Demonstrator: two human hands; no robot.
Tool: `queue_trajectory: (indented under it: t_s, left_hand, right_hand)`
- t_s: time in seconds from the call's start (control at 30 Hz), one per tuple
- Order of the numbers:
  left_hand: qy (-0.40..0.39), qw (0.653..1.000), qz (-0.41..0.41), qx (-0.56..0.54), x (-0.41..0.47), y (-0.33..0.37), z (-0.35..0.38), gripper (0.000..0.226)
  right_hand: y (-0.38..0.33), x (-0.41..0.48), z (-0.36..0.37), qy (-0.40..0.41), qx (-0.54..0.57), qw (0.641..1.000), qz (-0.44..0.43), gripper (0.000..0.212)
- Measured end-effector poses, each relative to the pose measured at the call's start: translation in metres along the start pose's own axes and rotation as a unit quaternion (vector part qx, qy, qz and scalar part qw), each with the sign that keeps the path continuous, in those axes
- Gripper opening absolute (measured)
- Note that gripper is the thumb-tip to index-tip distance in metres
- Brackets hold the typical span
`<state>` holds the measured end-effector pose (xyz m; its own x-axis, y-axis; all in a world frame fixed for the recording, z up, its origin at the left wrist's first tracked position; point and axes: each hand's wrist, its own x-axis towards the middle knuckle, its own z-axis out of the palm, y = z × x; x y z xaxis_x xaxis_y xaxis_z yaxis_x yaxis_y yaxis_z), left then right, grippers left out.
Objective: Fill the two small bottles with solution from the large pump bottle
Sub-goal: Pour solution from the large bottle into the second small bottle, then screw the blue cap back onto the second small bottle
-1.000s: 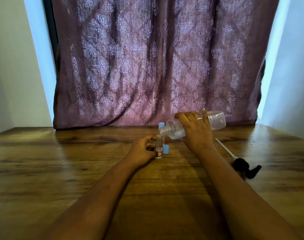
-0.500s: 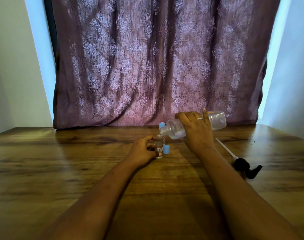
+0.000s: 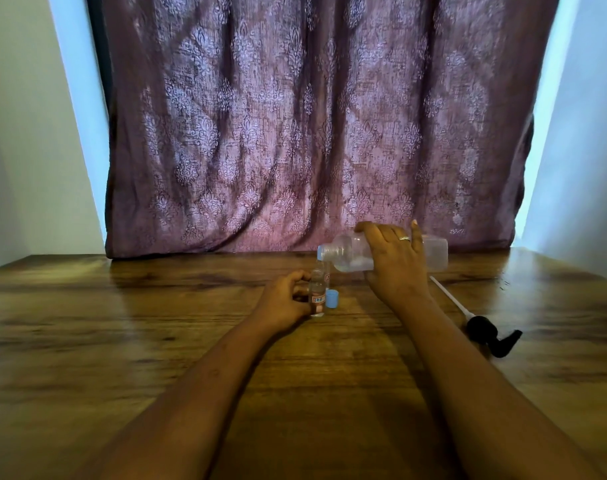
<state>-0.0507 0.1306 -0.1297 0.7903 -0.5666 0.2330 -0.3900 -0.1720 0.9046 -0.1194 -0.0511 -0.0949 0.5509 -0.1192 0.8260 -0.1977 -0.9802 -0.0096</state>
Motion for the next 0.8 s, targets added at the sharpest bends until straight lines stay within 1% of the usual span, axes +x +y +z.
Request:
queue_trajectory:
  t_s: [0.07,0.13,0.17,0.23,0.33,0.4,0.53,0.63,0.7,0.77,0.8]
  left_hand:
    - [0.001,1.000,-0.002,-0.003,0.000,0.000,0.000,0.043]
    - [-0.002,1.000,-0.004,-0.006,0.000,0.000,0.000,0.042]
    - [-0.003,1.000,-0.004,-0.005,0.000,0.000,-0.001,0.042]
    - [-0.003,1.000,-0.001,-0.003,0.001,-0.001,-0.001,0.043]
    - [-0.004,1.000,0.006,0.002,0.002,-0.003,0.000,0.042]
    - [-0.005,1.000,0.001,0.000,0.001,-0.003,0.000,0.044]
    - [-0.003,1.000,0.003,0.013,0.000,-0.002,0.000,0.045]
    - [-0.003,1.000,0.003,0.023,0.000,-0.002,0.000,0.045]
    - [-0.002,1.000,0.001,0.030,0.000,-0.001,0.000,0.047]
    - [-0.002,0.999,0.001,0.032,0.000,-0.001,0.000,0.049]
    - [-0.002,1.000,0.001,0.031,0.000,-0.001,0.000,0.049]
  right_hand:
    - [0.001,0.001,-0.002,-0.002,0.059,0.997,0.047,0.057]
    - [0.001,0.003,-0.006,0.015,0.128,0.988,0.090,0.066]
    - [0.000,0.003,-0.008,0.029,0.171,0.978,0.114,0.071]
    - [-0.002,0.003,-0.012,0.052,0.248,0.954,0.163,0.073]
    - [0.002,0.003,-0.011,0.059,0.304,0.925,0.220,0.075]
    - [0.005,0.002,-0.010,0.063,0.319,0.916,0.236,0.079]
    - [0.007,0.002,-0.006,0.075,0.323,0.910,0.250,0.082]
    - [0.010,0.002,-0.002,0.065,0.340,0.902,0.259,0.086]
    - [0.013,0.002,0.001,0.056,0.347,0.896,0.272,0.092]
    - [0.013,0.002,0.000,0.043,0.324,0.901,0.287,0.101]
    - [0.011,0.002,-0.003,0.044,0.295,0.911,0.286,0.104]
